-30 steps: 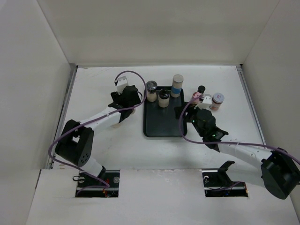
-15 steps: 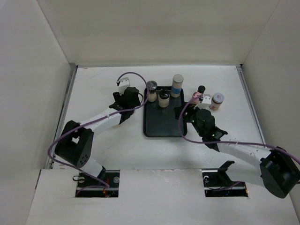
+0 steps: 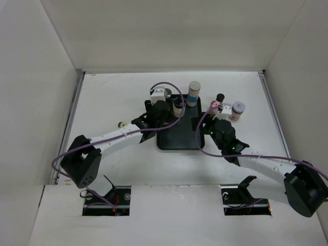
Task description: Organize the condiment bottles
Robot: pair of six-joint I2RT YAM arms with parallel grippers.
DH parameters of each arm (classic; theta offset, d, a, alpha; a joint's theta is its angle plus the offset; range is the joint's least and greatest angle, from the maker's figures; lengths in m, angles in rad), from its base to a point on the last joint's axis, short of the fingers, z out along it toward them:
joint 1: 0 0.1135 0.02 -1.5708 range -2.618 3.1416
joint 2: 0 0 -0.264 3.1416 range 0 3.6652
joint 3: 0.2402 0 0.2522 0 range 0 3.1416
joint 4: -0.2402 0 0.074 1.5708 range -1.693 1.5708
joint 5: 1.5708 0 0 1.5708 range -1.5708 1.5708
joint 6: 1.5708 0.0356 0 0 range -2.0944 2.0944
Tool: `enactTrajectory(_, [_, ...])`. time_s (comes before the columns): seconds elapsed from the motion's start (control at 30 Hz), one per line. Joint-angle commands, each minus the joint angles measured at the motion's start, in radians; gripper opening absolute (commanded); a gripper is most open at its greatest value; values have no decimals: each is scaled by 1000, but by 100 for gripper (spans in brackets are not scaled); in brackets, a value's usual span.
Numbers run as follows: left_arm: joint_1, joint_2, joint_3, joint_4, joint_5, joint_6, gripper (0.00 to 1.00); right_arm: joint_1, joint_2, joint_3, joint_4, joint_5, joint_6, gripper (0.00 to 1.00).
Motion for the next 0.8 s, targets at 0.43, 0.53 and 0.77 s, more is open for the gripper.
enactTrajectory(0.43, [-2,238,121,159,33,65,37,-20,-17,-5,57,9,16,87])
enactTrajectory(0.53, [-2,240,104,167,29,70,42,-20,-14,-2,51,9,14,89])
enactTrajectory(0.77, [0,214,69,170,12,68,70,-25,-13,-3,53,14,13,100])
